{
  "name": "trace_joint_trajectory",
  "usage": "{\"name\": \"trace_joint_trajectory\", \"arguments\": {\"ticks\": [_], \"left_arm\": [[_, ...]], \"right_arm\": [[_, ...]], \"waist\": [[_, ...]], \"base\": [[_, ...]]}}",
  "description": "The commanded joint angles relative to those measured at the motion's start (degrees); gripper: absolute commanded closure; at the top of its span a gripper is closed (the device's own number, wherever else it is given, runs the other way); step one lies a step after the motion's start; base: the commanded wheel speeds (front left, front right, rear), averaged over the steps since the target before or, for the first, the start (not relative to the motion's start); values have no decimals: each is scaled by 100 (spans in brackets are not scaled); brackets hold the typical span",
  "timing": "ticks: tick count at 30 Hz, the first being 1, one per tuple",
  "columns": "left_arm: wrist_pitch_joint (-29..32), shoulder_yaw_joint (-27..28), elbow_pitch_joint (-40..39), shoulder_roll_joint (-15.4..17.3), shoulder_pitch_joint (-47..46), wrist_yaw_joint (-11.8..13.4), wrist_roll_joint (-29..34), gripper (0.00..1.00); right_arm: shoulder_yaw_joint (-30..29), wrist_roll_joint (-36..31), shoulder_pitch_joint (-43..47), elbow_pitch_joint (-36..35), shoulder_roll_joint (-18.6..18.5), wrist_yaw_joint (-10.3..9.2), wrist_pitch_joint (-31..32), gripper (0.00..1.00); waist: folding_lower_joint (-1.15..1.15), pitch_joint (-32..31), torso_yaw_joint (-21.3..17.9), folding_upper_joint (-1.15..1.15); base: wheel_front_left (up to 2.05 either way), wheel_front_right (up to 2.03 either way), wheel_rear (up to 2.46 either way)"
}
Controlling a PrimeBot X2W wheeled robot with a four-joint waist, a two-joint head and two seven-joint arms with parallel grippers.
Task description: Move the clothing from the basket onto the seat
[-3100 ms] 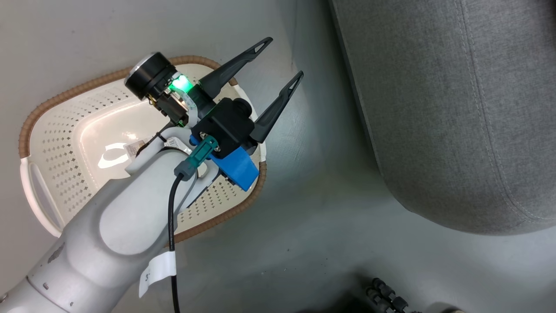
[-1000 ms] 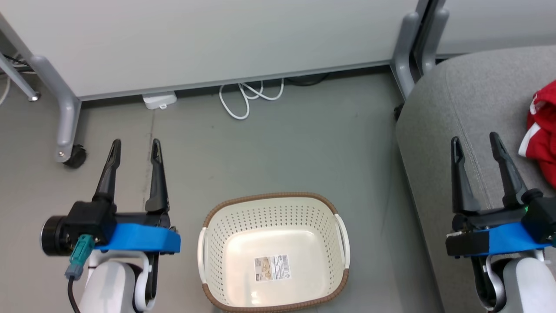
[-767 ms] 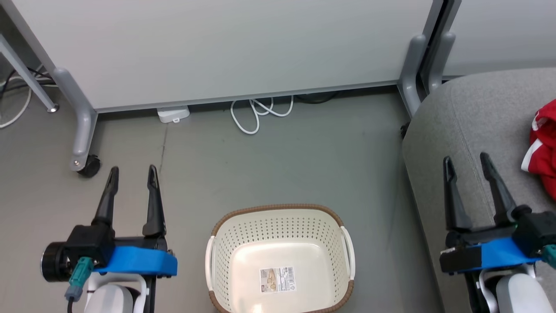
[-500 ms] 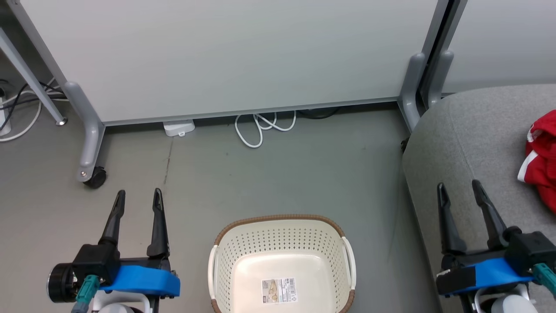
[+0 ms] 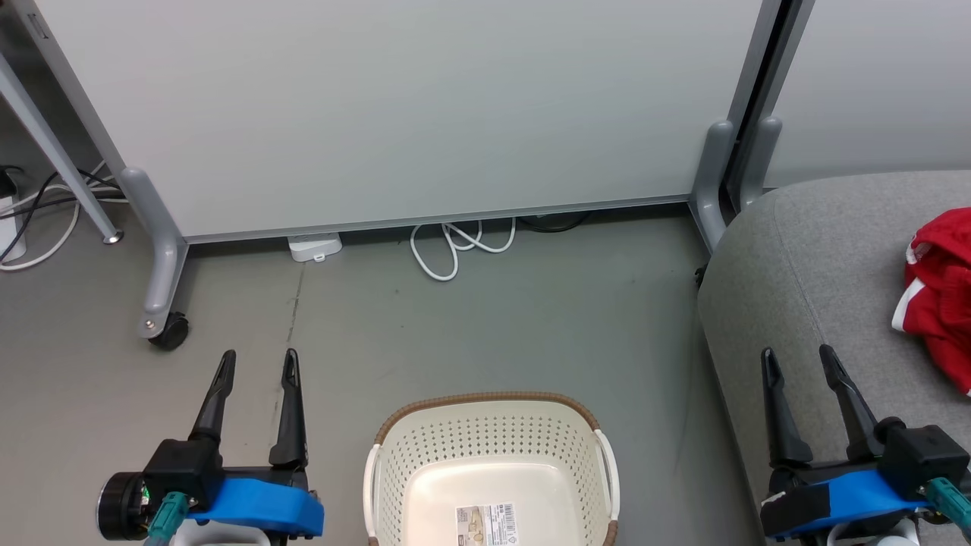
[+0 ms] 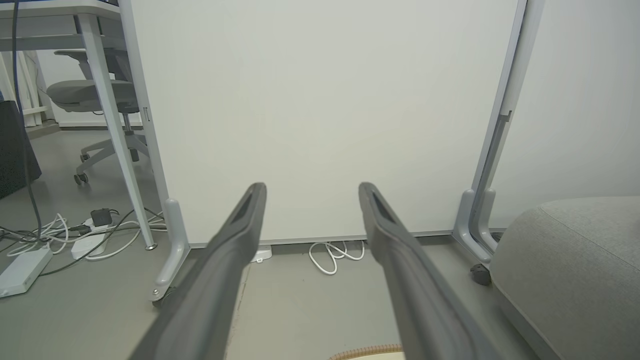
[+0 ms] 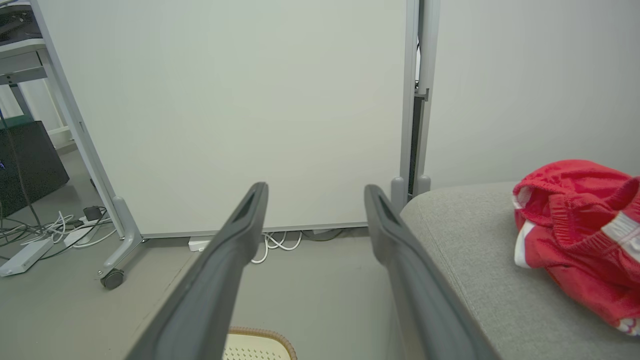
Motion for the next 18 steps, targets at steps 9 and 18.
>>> {"name": "trace_joint_trajectory", "arguments": {"ticks": [9,18], "left_arm": [[-15,41,92,-23,19,-52,46,0],[127,74,304,-30,94,-33,-238,100]], "right_arm": [[38,93,53,59,14,1,-5,0],[-1,370,2,290,13,0,109,100]], "waist": [[0,-25,1,0],[0,-25,-12,0]], "base": [[0,0,0],[0,0,0]]}}
